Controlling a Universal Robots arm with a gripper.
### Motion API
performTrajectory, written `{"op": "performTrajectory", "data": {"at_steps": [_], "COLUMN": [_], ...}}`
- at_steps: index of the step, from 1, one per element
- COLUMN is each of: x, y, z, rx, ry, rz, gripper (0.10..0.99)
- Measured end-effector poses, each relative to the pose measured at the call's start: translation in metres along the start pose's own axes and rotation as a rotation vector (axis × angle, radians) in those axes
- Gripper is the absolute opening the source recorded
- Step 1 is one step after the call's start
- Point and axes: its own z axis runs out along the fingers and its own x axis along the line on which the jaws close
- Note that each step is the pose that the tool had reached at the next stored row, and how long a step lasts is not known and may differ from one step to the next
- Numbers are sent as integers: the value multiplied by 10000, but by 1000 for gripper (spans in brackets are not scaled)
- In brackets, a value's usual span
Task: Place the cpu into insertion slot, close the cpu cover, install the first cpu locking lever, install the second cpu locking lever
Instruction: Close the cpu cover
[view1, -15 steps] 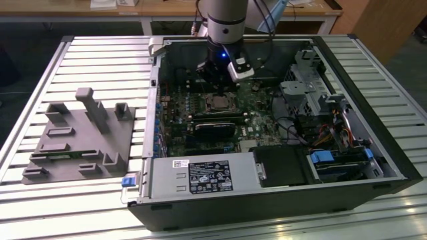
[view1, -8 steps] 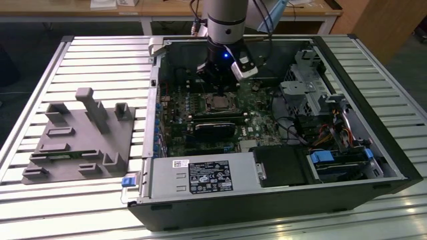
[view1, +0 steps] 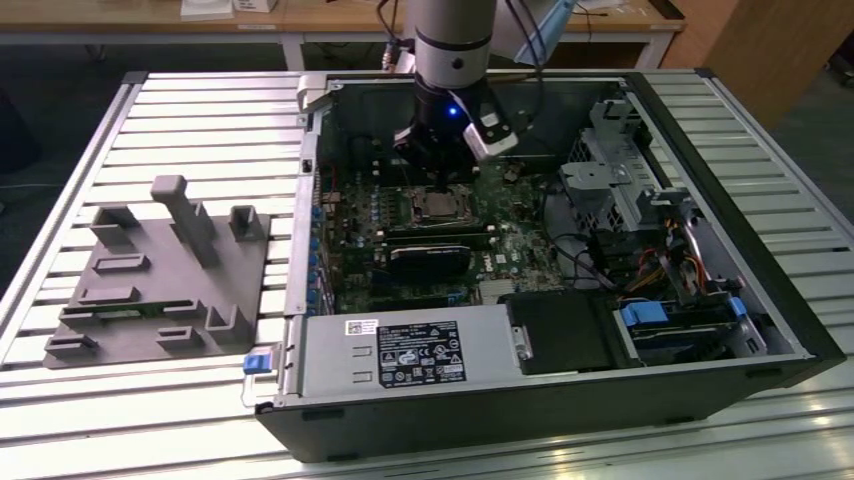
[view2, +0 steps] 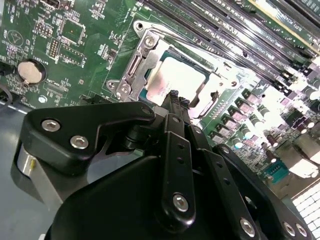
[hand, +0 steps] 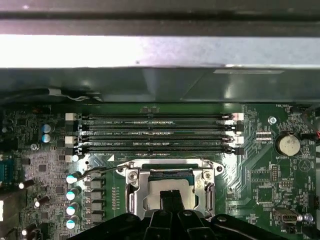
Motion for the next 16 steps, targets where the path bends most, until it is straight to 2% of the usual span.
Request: {"op": "performTrajectory", "data": {"at_steps": [9,16], "x": [19,63], "y": [-3,-13], "z": [28,55], "rx": [-12,-14], "ry": [7,4], "rz": [-746,-830], "gripper": [106,106]}}
